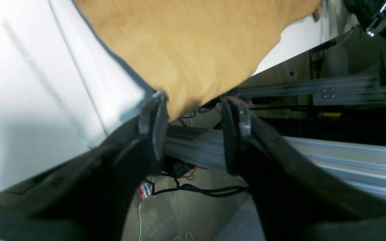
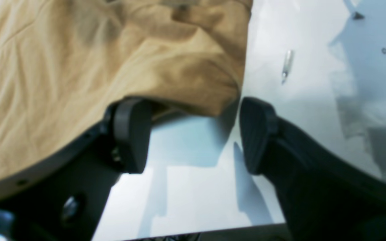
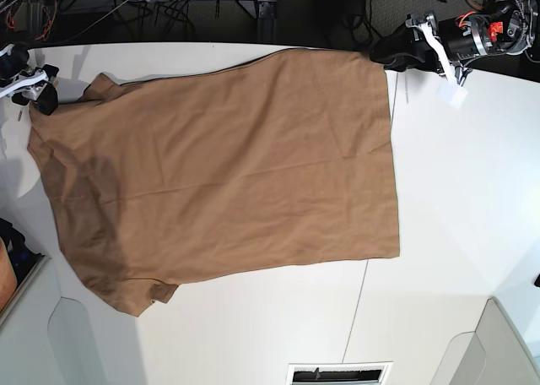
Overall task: Layout the t-shirt on the table in an organized manner, then fold the t-shirt properly
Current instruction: 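Move the left gripper to the shirt corner beside the collar, then grasp the shirt edge with both grippers and fold it over lengthwise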
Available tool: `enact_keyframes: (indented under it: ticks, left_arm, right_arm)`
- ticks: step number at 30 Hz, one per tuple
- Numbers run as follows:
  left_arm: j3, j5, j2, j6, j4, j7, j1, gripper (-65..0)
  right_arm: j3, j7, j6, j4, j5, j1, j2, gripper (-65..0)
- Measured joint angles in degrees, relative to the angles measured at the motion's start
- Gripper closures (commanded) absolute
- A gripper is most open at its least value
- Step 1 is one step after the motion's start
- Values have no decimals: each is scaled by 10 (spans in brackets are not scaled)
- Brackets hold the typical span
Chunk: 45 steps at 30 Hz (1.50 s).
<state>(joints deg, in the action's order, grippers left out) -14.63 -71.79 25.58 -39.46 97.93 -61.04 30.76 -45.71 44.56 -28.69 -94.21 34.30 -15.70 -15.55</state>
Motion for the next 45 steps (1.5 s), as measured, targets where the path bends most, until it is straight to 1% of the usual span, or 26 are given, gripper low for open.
enact_keyframes:
  ticks: [5, 6, 7, 8, 11, 12, 13, 14, 16, 18, 23, 28, 31, 34, 37, 40, 45]
  left_arm:
    - [0, 0, -1, 0, 0, 2, -1, -286]
    - [0, 0, -1, 0, 0, 2, -2, -277]
    - [0, 0, -2, 0, 0, 3, -2, -257]
    - [0, 4, -4, 0, 0, 7, -2, -216]
    - [0, 39, -9, 0, 0, 31, -2, -58]
    - [0, 54, -8, 0, 0, 46, -2, -19]
    - [0, 68, -8, 0, 0, 57, -2, 0]
    - [0, 82, -8, 0, 0, 69, -2, 0]
    - [0, 109, -8, 0, 0, 89, -6, 0]
    - [0, 127, -9, 0, 0, 87, -19, 0]
    - [0, 128, 0, 0, 0, 88, -44, 0]
    - [0, 113, 31, 0, 0, 87, -49, 0]
    - [0, 109, 47, 0, 0, 88, -49, 0]
    - [0, 109, 56, 0, 0, 87, -58, 0]
    - [0, 114, 58, 0, 0, 89, -85, 0]
    - [0, 131, 59, 0, -3, 90, -108, 0]
    - [1, 142, 57, 0, -50, 96, -151, 0]
  right_arm:
    - [0, -5, 0, 0, 0, 5, 0, -405]
    - [0, -5, 0, 1, 0, 11, 0, -394]
    - [0, -6, 0, 5, 1, 17, 0, -364]
    - [0, -6, 0, 9, 1, 24, 0, -319]
    - [1, -8, 0, 33, 3, 43, 0, -142]
    - [1, -8, 0, 43, 3, 49, 0, -84]
    - [1, -8, 0, 55, 2, 55, 0, -32]
    - [0, -8, 0, 67, 0, 60, 0, 0]
    - [0, -8, -3, 83, -3, 71, 1, 0]
    - [1, -8, -10, 92, -2, 84, 1, 0]
    - [1, -2, -11, 93, 7, 105, 2, 0]
    - [0, 26, -17, 73, 28, 104, 1, 0]
    - [0, 26, -19, 48, 36, 105, 1, 0]
    - [0, 24, -19, 39, 36, 113, 1, 0]
    - [0, 20, -20, 41, 14, 137, 0, 0]
    - [1, 16, -21, 60, 10, 165, 0, 0]
    - [17, 18, -20, 118, -2, 205, -7, 0]
